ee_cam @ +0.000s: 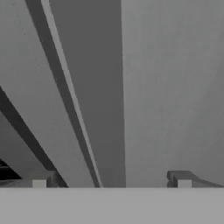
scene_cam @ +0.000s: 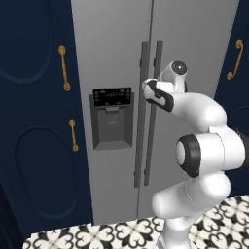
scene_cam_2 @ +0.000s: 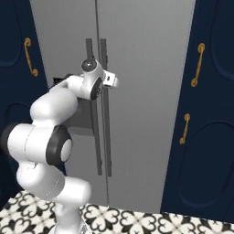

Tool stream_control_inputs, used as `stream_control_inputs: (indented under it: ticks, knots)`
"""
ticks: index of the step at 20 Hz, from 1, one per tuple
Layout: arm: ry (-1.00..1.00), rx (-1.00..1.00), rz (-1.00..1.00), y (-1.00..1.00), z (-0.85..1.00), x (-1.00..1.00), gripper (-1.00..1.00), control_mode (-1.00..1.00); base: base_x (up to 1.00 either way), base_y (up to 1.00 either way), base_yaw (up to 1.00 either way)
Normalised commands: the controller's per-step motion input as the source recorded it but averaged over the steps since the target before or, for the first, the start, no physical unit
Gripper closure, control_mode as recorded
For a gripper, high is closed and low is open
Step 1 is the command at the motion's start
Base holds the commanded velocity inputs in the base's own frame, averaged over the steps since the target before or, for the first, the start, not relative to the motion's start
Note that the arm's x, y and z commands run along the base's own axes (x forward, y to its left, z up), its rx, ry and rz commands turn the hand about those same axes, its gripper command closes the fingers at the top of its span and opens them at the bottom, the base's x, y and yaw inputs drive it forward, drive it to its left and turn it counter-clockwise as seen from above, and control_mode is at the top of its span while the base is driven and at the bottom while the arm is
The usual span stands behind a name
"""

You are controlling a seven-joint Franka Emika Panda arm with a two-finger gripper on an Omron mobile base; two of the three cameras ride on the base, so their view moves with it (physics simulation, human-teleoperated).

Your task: Take the strawberry from the fridge and place it on top of the pancake, located on the dining counter.

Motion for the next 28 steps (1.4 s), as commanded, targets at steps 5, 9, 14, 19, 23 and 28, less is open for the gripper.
stream_control_inputs:
  ticks: [5,9,14,19,23,28]
  knots:
    - [-0.04,0.00,0.01,-0.14,0.00,0.51,-1.00,-1.00,0.00,0.00,0.00]
    - [0.00,0.00,0.00,0.00,0.00,0.41,-1.00,-1.00,0.00,0.00,0.00]
    - [-0.04,0.00,0.00,0.00,0.00,0.33,-1.00,-1.00,0.00,0.00,0.00]
    - [-0.19,0.00,0.00,0.00,-0.02,0.01,1.00,-1.00,0.00,0.00,0.00]
    - [-0.01,0.00,0.00,-0.03,0.00,0.04,1.00,-1.00,0.00,0.00,0.00]
    - [0.16,0.00,0.00,-0.22,0.00,-0.25,1.00,-1.00,0.00,0.00,0.00]
